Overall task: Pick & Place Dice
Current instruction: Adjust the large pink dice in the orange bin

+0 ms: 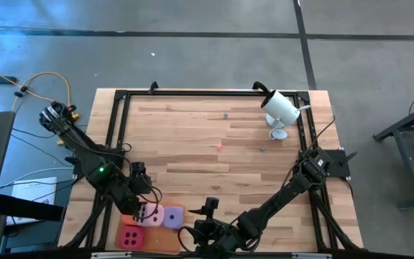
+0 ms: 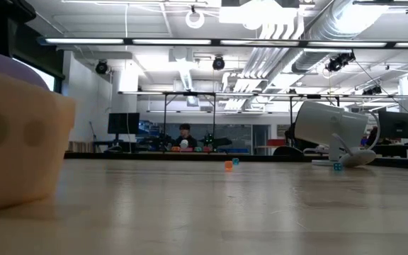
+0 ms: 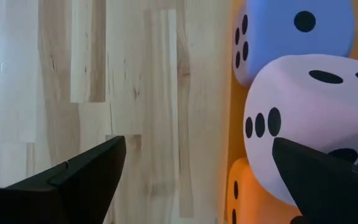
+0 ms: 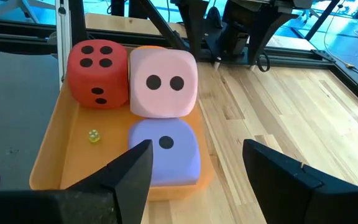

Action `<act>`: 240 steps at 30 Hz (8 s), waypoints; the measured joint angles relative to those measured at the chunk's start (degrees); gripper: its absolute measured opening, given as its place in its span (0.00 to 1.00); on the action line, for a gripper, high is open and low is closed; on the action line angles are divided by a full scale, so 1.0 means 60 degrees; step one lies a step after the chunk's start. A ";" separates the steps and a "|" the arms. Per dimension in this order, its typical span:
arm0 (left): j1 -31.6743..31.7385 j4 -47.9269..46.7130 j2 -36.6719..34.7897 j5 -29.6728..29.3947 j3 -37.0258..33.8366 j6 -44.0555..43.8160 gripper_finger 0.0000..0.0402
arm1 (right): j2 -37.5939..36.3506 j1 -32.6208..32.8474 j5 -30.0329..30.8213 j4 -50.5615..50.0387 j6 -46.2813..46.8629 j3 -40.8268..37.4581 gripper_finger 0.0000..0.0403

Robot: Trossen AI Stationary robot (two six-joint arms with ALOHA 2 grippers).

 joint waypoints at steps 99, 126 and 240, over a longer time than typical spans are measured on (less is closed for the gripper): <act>-0.1936 0.6301 0.2783 0.2273 0.0328 0.1227 0.99 | 0.0558 -0.1160 -0.5447 0.0261 0.0945 0.0015 0.59; -0.0590 0.7183 0.2787 0.3729 0.0321 0.3660 0.99 | 0.1467 -0.4006 -0.7169 -0.0249 0.0299 0.0033 0.59; 0.0882 0.7657 0.0196 -0.1643 -0.2970 0.4627 0.99 | -0.0273 -0.1355 -0.1502 -0.2184 0.0498 -0.0007 0.59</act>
